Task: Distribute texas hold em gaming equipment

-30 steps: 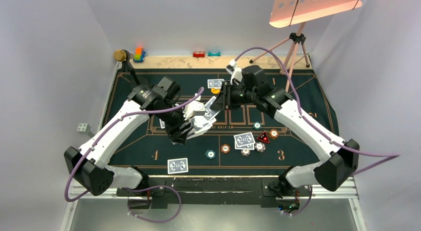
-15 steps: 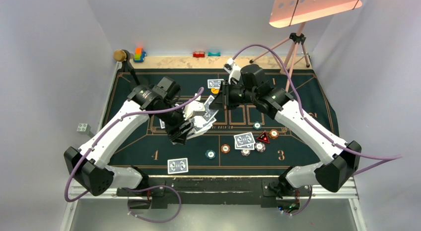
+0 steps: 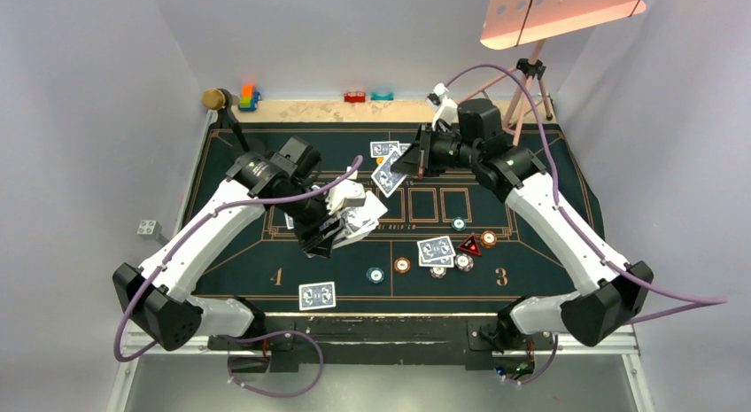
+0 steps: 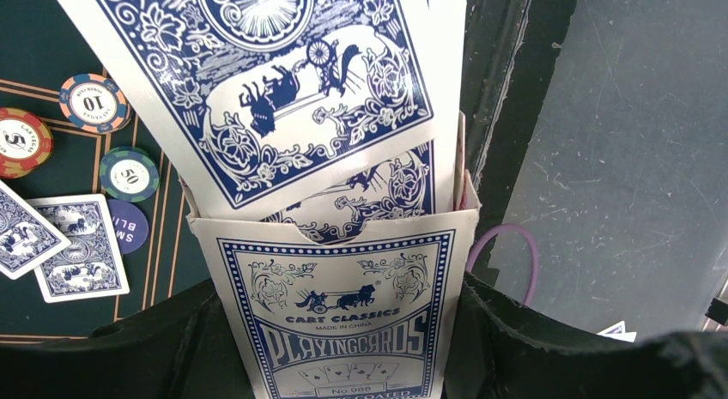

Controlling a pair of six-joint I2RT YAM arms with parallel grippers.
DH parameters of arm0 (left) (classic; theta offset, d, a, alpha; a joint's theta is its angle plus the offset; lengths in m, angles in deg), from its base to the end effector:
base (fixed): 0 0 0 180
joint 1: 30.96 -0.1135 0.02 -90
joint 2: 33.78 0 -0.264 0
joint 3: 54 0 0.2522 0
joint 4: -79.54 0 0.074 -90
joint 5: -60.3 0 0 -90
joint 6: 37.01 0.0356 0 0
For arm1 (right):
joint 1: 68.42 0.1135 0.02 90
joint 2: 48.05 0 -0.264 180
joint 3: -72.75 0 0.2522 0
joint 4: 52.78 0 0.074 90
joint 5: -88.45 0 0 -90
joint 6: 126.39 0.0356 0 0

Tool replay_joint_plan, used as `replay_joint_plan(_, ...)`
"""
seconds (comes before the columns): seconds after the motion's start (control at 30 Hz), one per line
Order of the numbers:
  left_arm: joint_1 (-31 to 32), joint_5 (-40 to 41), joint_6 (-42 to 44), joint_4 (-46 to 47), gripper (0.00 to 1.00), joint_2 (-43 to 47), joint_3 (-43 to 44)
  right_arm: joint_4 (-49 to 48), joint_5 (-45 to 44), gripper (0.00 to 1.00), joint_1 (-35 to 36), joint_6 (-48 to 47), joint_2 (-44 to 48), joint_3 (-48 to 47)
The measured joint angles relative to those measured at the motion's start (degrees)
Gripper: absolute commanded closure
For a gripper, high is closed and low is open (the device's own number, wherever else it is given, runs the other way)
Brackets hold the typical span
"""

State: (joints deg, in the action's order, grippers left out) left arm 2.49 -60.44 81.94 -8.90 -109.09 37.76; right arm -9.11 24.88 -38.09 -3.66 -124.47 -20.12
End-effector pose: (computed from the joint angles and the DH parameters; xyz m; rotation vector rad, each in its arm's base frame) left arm 0.1796 -0.1405 0.3408 1.5274 2.2907 -0.7726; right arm 0.2458 0.1622 0.3931 -0.2658 2.1795 1.1285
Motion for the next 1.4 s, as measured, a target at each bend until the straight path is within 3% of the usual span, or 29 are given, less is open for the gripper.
replay_joint_plan(0.27,0.0,-0.02,0.0,0.13,1.0,0.17,-0.35,0.55,2.29,1.0,-3.67,-1.44,-0.07,-4.44)
replay_joint_plan(0.47,0.0,-0.02,0.02,-0.07,1.0,0.87,-0.72,1.55,-2.95,1.0,-4.13,-6.16,-1.81,-7.45)
replay_joint_plan(0.6,0.0,-0.02,0.02,-0.44,1.0,2.21,-0.74,1.29,-8.13,1.0,-3.85,-9.6,-7.74,-6.93)
replay_joint_plan(0.73,0.0,-0.02,0.04,-1.16,1.0,3.65,-0.79,1.92,-18.78,1.0,-1.55,-13.11,-16.5,-6.91)
replay_joint_plan(0.93,0.0,0.02,0.09,-1.79,1.0,4.33,-1.03,5.05,-39.21,1.0,7.32,-18.49,-28.33,-11.78)
replay_joint_plan(1.17,0.0,0.02,0.13,-2.56,1.0,4.94,-1.9,6.12,-61.09,1.0,14.43,-22.21,-33.81,-14.91)
replay_joint_plan(1.4,0.0,0.0,0.13,-2.82,1.0,5.27,-1.95,7.19,-71.69,1.0,16.61,-21.14,-40.26,-16.17)
